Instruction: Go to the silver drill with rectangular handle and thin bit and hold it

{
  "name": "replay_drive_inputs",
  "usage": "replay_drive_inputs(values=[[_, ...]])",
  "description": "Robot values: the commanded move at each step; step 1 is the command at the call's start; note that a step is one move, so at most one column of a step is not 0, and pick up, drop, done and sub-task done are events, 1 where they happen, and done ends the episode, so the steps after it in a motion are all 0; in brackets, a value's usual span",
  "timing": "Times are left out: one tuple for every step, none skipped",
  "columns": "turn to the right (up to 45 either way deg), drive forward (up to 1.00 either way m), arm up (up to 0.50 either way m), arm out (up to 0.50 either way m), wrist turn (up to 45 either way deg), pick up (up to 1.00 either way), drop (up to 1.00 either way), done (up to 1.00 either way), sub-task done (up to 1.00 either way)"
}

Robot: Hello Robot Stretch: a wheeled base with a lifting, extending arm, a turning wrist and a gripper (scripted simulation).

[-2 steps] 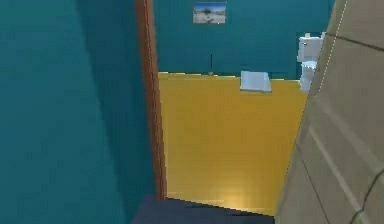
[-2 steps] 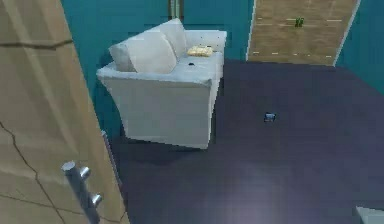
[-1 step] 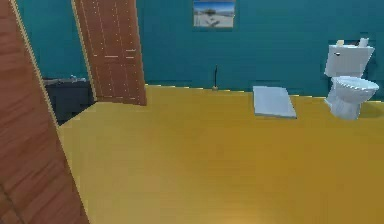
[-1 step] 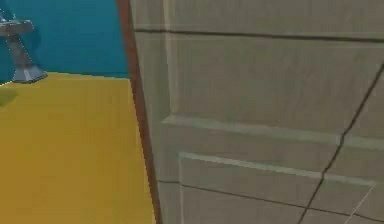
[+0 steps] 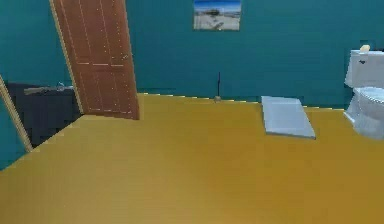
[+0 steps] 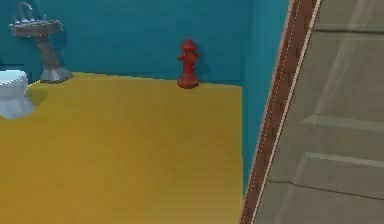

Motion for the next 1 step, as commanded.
replay_drive_inputs(values=[[-45.0,0.00,0.00,0.00,0.0,0.00,0.00,0.00,0.00]])
